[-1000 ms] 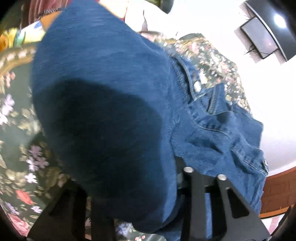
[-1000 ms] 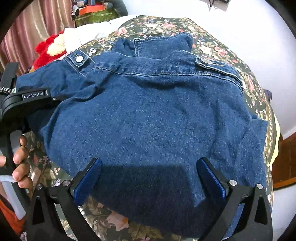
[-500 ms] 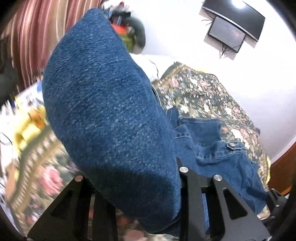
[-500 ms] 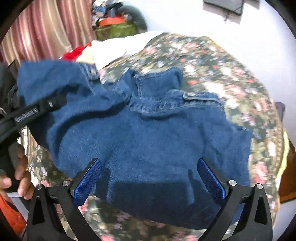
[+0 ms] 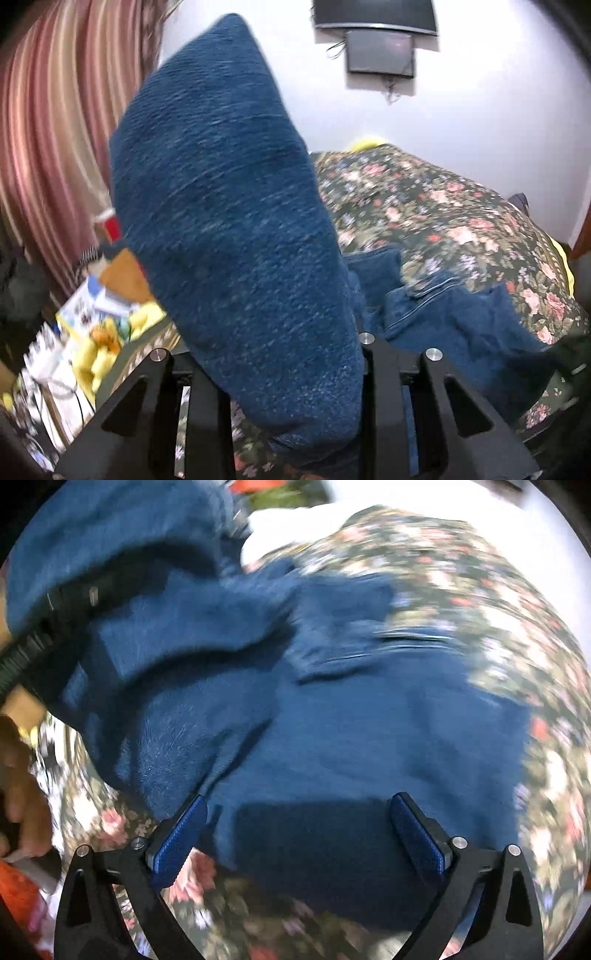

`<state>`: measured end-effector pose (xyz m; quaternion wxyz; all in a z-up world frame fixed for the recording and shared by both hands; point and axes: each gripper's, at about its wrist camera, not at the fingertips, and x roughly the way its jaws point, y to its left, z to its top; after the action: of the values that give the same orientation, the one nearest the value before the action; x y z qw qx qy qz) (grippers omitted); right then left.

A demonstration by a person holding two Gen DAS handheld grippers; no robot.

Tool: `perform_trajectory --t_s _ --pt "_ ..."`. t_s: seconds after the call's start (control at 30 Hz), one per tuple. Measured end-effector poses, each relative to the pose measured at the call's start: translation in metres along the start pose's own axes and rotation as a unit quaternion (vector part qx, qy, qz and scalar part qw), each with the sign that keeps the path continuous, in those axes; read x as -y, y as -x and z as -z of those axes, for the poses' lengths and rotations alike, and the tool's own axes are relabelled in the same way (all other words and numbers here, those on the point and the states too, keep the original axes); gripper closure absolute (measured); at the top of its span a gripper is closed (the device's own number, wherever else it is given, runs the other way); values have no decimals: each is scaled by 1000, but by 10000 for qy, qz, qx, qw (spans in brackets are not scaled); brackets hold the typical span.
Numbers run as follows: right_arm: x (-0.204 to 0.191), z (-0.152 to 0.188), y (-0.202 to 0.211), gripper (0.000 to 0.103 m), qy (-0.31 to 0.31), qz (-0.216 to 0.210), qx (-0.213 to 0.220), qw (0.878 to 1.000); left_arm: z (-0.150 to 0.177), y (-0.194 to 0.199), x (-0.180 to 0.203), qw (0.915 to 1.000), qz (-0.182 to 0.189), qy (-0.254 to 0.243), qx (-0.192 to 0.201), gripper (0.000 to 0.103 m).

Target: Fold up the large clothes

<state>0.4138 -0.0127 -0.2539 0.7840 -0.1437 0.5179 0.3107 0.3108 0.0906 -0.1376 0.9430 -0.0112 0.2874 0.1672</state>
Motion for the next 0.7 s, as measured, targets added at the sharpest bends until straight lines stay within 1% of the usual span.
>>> perform_trajectory --t_s 0.1,0.2,0.3,0.33,0.37,0.43,0.47,0.53,0.57,0.6,0.63,0.67,0.7 --pt "43 17 48 4 -486 265 412 9976 -16 7 33 9993 183 -272 202 75" --pt "85 39 101 4 -876 727 740 9907 -24 10 75 9968 350 -591 401 76" --pt "118 63 146 4 -1171 1064 1033 9820 -20 21 118 9899 567 -1166 571 76" --pt "129 71 158 4 -1274 1115 1108 9793 -13 25 136 9853 677 -1449 593 76" --pt "137 79 168 4 -1373 1151 1168 9769 -7 28 145 9821 766 -1622 574 76" --pt "152 93 183 4 -1617 1191 1252 9716 9 28 166 9732 984 -2033 438 76" --pt "156 101 187 4 -1708 1198 1252 9699 22 28 178 9648 1113 -2360 322 76" --pt "166 115 190 4 -1897 1165 1204 9675 44 27 192 9516 1225 -2812 183 74" --pt "170 120 191 4 -1943 1139 1172 9672 55 27 199 9437 1237 -3066 131 73" --pt "172 125 189 4 -1989 1126 1127 9670 61 28 203 9385 1239 -3221 98 71" --pt "172 129 188 4 -2008 1122 1104 9669 68 30 206 9315 1291 -3400 6 68" --pt "172 132 185 4 -2022 1101 1066 9673 70 32 207 9281 1368 -3462 -80 61" --pt "170 134 182 4 -2017 1061 1033 9682 71 32 208 9261 1443 -3482 -149 57"
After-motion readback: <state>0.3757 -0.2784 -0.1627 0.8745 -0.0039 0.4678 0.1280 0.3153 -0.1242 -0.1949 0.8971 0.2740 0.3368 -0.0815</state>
